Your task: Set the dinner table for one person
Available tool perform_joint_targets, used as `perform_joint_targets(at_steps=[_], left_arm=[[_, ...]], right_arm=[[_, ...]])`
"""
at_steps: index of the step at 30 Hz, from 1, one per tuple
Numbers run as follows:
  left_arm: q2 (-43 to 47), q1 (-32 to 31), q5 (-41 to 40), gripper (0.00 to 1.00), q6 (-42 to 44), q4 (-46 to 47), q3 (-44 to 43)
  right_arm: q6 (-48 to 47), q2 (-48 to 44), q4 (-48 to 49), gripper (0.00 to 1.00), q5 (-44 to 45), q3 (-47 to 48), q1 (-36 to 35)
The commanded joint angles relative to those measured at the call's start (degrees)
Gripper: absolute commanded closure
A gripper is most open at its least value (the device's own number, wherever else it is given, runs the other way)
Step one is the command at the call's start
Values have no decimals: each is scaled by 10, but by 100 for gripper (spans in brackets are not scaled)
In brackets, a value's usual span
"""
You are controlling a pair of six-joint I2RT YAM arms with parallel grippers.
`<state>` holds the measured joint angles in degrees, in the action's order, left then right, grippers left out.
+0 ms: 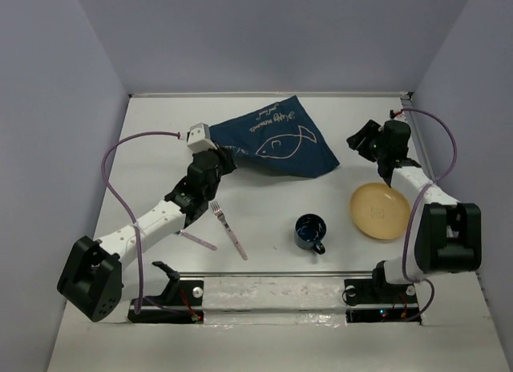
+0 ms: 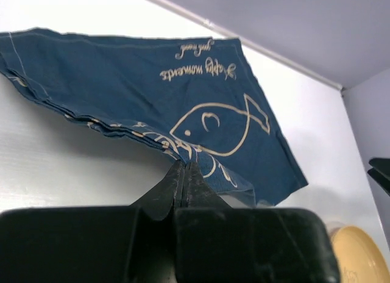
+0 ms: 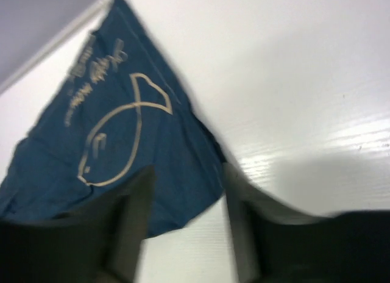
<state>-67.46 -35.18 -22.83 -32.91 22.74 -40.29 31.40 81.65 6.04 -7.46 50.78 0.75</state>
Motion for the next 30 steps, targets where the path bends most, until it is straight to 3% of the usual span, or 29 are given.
perform_joint_targets(at_steps=[1, 6, 13, 21, 23, 24, 28, 30], left_arm=[[-2, -1, 10, 100, -8, 18, 41], [7, 0, 13, 100, -8, 32, 73], [42, 0, 22, 100, -9, 36, 91], [49, 0, 31, 100, -12, 36, 96], [47, 1, 27, 100, -10, 36, 96], [47, 0, 27, 100, -8, 36, 95], [49, 1, 23, 100, -3, 35, 90], [51, 4, 17, 100, -2, 36, 85]], right_arm=[[-15, 71, -17, 34, 14, 14, -14], [3, 128, -6, 33, 15, 20, -42], [26, 184, 42, 50, 22, 18, -42], [38, 214, 70, 59, 39, 27, -42], [41, 218, 82, 66, 39, 24, -42], [42, 220, 86, 78, 39, 24, -42], [40, 221, 107, 100, 34, 18, -42], [38, 200, 128, 100, 35, 3, -42]])
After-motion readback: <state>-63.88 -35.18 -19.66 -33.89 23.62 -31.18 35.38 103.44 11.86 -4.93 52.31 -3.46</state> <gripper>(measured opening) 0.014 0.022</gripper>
